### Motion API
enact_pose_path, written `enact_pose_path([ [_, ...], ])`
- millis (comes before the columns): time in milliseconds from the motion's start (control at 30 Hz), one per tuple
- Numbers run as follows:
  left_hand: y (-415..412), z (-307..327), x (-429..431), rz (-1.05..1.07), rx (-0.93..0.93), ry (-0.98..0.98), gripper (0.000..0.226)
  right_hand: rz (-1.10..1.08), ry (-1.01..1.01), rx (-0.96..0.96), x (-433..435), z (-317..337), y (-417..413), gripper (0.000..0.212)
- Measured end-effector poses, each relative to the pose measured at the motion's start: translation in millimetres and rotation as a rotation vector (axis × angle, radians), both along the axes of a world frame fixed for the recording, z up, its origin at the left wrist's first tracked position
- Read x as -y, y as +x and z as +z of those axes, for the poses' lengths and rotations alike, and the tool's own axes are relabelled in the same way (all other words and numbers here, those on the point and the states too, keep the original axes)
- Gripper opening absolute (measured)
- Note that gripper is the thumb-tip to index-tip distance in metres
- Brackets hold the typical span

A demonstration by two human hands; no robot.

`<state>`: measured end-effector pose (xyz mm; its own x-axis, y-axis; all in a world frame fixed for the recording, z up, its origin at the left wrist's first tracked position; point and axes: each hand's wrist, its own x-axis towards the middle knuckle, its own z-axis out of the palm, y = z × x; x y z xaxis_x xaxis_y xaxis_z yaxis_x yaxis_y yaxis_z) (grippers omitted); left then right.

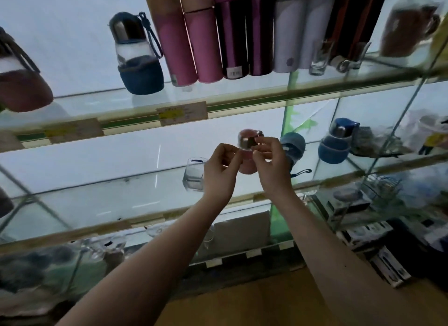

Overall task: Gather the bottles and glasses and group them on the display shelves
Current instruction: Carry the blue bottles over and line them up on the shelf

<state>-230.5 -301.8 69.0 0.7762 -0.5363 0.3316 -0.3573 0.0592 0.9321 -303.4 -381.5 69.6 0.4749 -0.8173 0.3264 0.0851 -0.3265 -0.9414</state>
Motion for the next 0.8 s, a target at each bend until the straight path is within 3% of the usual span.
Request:
enact_pose_path([
  [467,1.6,-40.0,59.4,0.133,0.023,0.116,0.015,-0.125,0.036,-0.138,80.5,-56.0,-4.9,0.021],
  [800,50.6,-73.8,103.5,0.175,0.075,0.342,0.097,-0.356,-0.047,-0.292,113.0,-95.3,8.5,0.015],
])
